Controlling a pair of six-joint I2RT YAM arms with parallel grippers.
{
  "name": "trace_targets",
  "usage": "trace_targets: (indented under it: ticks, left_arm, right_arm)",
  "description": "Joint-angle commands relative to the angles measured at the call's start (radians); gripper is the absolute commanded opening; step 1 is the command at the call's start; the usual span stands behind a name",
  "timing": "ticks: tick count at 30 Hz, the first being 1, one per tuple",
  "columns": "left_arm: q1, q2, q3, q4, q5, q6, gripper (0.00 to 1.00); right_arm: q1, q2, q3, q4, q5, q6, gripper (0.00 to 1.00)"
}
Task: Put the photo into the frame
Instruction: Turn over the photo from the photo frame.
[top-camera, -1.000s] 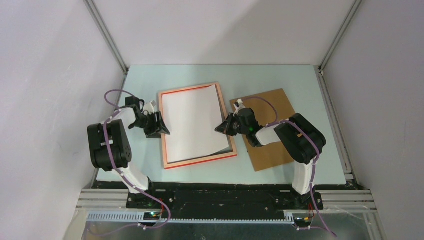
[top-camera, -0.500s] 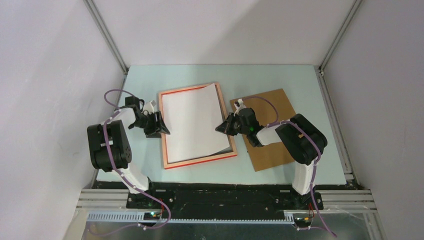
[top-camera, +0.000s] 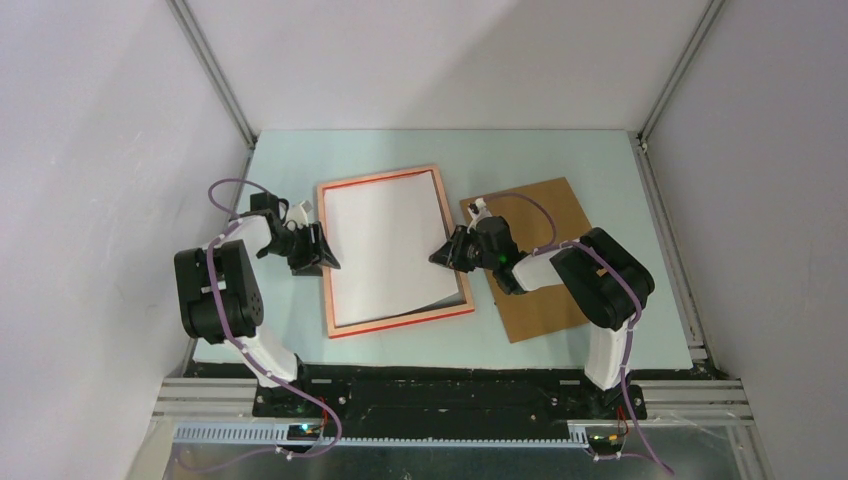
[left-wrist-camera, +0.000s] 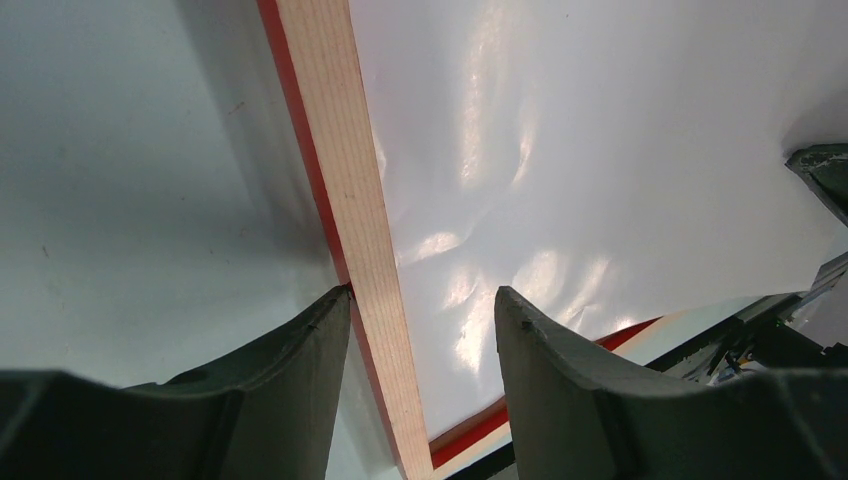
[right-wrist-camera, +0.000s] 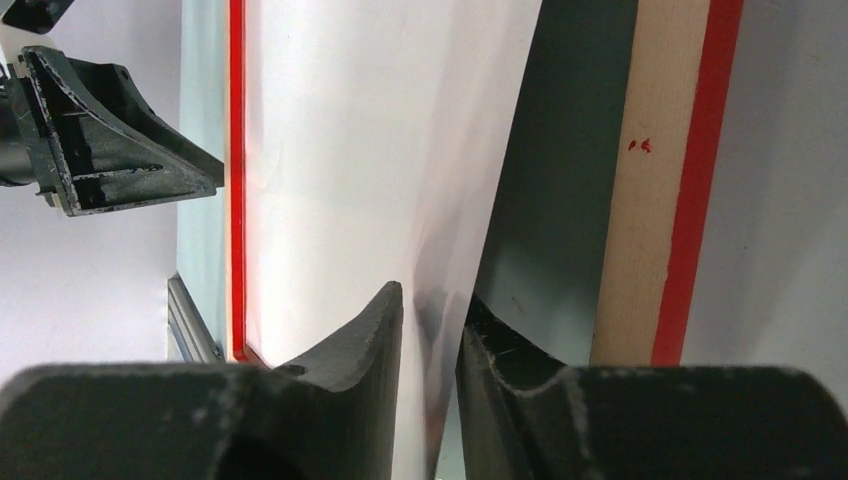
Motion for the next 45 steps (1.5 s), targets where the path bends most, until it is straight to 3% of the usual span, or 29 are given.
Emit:
trace_targets:
  ticks: [1, 20, 35, 39, 45]
  left_arm:
    - [0.002, -0.042, -0.005, 0.001, 0.034, 0.017, 0.60]
    - [0.002, -0.050, -0.004, 0.001, 0.033, 0.017, 0.60]
    - [0.003, -0.079, 0.001, 0.001, 0.015, 0.036, 0.60]
    - [0.002, -0.134, 0.010, 0.001, 0.004, 0.053, 0.66]
    - [0.003, -0.262, 0.031, 0.001, -0.014, 0.076, 0.76]
  right_arm:
    - [0.006, -0.045, -0.005, -0.003, 0.028, -0.017, 0.31]
    - [0.011, -0.129, -0.013, -0.117, 0.106, -0.094, 0.45]
    - [-0.020, -0.271, -0.044, -0.190, 0.238, -0.217, 0.74]
    - [-0.086, -0.333, -0.042, -0.208, 0.250, -0.304, 0.98]
    - [-0.307, -0.434, -0.022, -0.257, 0.139, -0.453, 0.99]
